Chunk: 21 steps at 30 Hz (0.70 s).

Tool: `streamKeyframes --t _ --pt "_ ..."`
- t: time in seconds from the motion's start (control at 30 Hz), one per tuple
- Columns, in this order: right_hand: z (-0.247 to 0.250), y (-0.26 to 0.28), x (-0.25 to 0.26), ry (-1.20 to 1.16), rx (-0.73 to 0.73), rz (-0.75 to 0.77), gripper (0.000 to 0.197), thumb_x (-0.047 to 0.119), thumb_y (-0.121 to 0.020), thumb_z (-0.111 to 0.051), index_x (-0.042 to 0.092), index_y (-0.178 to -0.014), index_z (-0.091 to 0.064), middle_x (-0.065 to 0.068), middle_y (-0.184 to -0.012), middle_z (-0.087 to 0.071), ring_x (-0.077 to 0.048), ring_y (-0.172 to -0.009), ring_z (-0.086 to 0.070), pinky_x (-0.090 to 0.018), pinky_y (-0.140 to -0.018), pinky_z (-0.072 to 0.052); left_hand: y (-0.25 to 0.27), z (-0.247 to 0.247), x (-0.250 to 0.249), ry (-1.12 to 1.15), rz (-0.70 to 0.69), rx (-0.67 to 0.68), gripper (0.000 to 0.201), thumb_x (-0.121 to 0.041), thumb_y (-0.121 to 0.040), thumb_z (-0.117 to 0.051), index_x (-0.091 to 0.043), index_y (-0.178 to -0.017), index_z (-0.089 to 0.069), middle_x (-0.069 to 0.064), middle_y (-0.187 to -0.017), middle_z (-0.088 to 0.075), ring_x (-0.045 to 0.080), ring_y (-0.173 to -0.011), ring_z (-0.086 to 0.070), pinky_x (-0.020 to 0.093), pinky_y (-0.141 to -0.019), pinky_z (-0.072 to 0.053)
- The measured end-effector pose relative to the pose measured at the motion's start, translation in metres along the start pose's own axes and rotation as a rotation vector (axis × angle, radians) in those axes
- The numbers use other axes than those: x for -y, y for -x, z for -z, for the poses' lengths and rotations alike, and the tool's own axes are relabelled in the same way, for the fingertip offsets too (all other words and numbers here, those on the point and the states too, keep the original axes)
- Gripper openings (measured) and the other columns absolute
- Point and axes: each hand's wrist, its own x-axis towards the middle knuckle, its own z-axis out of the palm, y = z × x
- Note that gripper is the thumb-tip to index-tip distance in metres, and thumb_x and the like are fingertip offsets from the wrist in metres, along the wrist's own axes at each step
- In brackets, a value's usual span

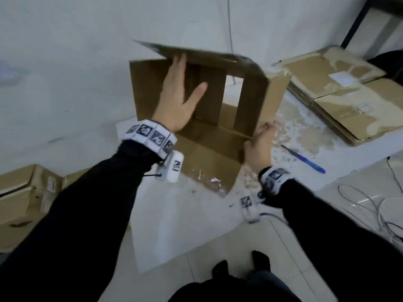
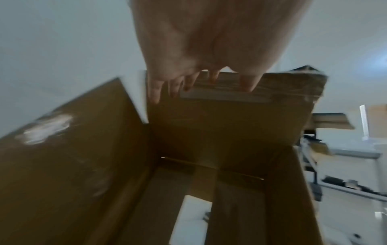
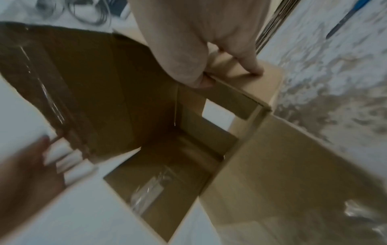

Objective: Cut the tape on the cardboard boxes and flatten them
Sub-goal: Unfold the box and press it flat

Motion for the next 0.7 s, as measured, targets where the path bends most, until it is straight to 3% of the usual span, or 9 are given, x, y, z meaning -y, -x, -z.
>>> streamKeyframes --t 0.1,0.17,0.27,0.3,0.37,0.43,0.5,0.57,0.7 --pt "-0.032 0.045 -0.014 0.017 0.025 -0.047 0.071 -0.008 -0.067 -0.047 -0.020 -0.134 -0.025 -0.035 -0.134 -0.033 -0.047 -0.126 -0.033 -0.048 -0.112 -0.022 -0.024 -0.032 -0.027 0.142 0.043 0.052 0.087 -0.066 -0.088 -0.040 -0.026 -0.153 0.003 0.009 -0.161 0.008 0.028 -0.148 0.006 0.050 -0.119 -0.004" --pt "-0.046 0.075 -0.023 0.007 0.064 -0.056 0.064 -0.004 -0.066 -0.042 -0.018 -0.128 -0.033 -0.037 -0.135 -0.032 -0.051 -0.127 -0.031 -0.052 -0.112 -0.021 -0.034 -0.049 -0.034 -0.001 0.130 0.191 0.093 -0.078 -0.079 -0.039 -0.036 -0.151 0.002 0.004 -0.161 0.008 0.034 -0.146 0.008 0.059 -0.115 -0.005" --pt "-0.044 0.111 -0.039 0.038 0.250 0.075 0.049 0.015 -0.087 -0.049 0.001 -0.130 -0.031 -0.021 -0.147 -0.015 -0.036 -0.141 -0.010 -0.022 -0.117 0.002 -0.039 -0.061 -0.037 -0.327 0.195 0.482 0.093 -0.081 -0.075 -0.044 -0.042 -0.150 -0.005 -0.004 -0.161 0.002 0.038 -0.145 0.008 0.067 -0.111 -0.006" --pt "-0.035 0.112 -0.043 -0.021 0.286 0.075 0.055 0.025 -0.090 -0.054 0.005 -0.134 -0.028 -0.016 -0.146 -0.016 -0.028 -0.141 -0.011 -0.016 -0.115 0.000 -0.039 -0.061 -0.036 -0.389 0.212 0.552 0.093 -0.082 -0.074 -0.045 -0.043 -0.150 -0.007 -0.005 -0.161 0.002 0.038 -0.145 0.008 0.068 -0.110 -0.005" --pt "-0.009 0.099 -0.050 -0.188 0.280 -0.016 0.049 0.034 -0.092 -0.052 0.008 -0.131 -0.035 -0.009 -0.131 -0.039 -0.020 -0.126 -0.037 -0.022 -0.109 -0.025 -0.040 -0.058 -0.032 -0.479 0.250 0.653 0.095 -0.082 -0.071 -0.048 -0.043 -0.150 -0.011 -0.005 -0.161 0.000 0.039 -0.145 0.006 0.066 -0.112 -0.005" --pt "0.022 0.072 -0.056 -0.284 0.305 -0.155 0.018 0.027 -0.098 -0.045 0.014 -0.109 -0.051 -0.003 -0.106 -0.058 -0.018 -0.099 -0.055 -0.034 -0.093 -0.044 -0.041 -0.048 -0.024 -0.548 0.269 0.730 0.098 -0.081 -0.069 -0.053 -0.040 -0.149 -0.016 -0.001 -0.161 -0.007 0.039 -0.145 -0.005 0.059 -0.115 -0.013" --pt "0.049 0.040 -0.062 -0.329 0.366 -0.253 0.029 0.027 -0.102 -0.036 0.011 -0.095 -0.059 -0.005 -0.088 -0.064 -0.022 -0.084 -0.060 -0.040 -0.081 -0.049 -0.041 -0.036 -0.017 -0.546 0.290 0.762 0.100 -0.077 -0.066 -0.060 -0.034 -0.148 -0.022 0.002 -0.158 -0.019 0.033 -0.140 -0.028 0.049 -0.113 -0.027" --pt "0.060 0.009 -0.064 -0.336 0.459 -0.337 0.044 0.034 -0.103 -0.028 0.007 -0.102 -0.063 -0.007 -0.092 -0.064 -0.024 -0.089 -0.061 -0.035 -0.081 -0.049 -0.038 -0.026 -0.015 -0.505 0.330 0.780 0.099 -0.072 -0.066 -0.065 -0.031 -0.146 -0.025 -0.001 -0.155 -0.026 0.026 -0.133 -0.040 0.043 -0.108 -0.036" --pt "0.053 -0.048 -0.049 -0.531 0.642 -0.440 0.064 0.052 -0.100 -0.009 0.014 -0.131 -0.049 -0.006 -0.130 -0.056 -0.021 -0.119 -0.053 -0.036 -0.101 -0.038 -0.031 -0.030 -0.030 -0.481 0.393 0.775 0.097 -0.070 -0.066 -0.068 -0.032 -0.145 -0.027 -0.002 -0.148 -0.036 0.023 -0.125 -0.046 0.041 -0.103 -0.041"
